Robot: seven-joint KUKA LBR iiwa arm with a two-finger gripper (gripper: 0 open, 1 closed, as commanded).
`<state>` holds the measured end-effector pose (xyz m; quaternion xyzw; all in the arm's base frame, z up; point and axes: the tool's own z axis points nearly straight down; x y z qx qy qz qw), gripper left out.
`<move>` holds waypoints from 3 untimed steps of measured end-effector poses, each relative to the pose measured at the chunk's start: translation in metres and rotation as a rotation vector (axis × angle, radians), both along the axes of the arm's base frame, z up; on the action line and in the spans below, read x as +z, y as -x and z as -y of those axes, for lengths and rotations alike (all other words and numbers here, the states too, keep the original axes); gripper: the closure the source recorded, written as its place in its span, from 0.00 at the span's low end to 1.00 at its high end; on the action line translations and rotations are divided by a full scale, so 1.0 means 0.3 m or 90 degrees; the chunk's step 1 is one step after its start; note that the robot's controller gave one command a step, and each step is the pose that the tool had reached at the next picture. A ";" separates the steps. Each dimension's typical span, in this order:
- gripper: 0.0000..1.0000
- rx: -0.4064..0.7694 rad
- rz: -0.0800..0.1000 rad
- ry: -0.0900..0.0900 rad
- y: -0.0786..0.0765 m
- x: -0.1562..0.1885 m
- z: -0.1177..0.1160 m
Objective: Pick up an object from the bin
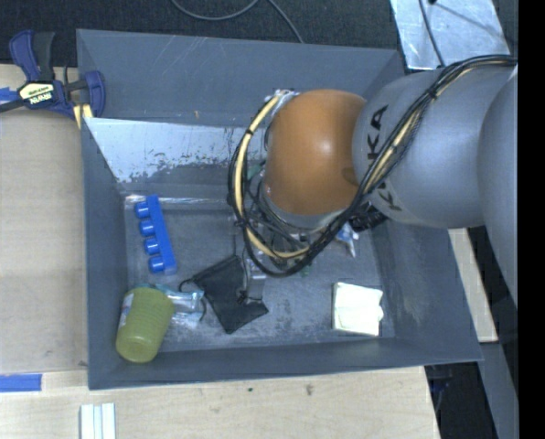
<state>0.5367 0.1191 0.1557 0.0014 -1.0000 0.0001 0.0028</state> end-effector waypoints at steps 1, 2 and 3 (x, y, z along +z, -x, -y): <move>0.00 -0.002 0.005 -0.001 -0.007 0.015 0.002; 0.00 0.056 0.007 -0.001 -0.030 -0.035 -0.010; 0.00 0.225 0.004 -0.001 -0.020 -0.138 -0.028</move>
Offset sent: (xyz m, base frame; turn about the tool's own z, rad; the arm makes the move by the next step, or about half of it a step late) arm 0.0218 0.0115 -0.0604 -0.3022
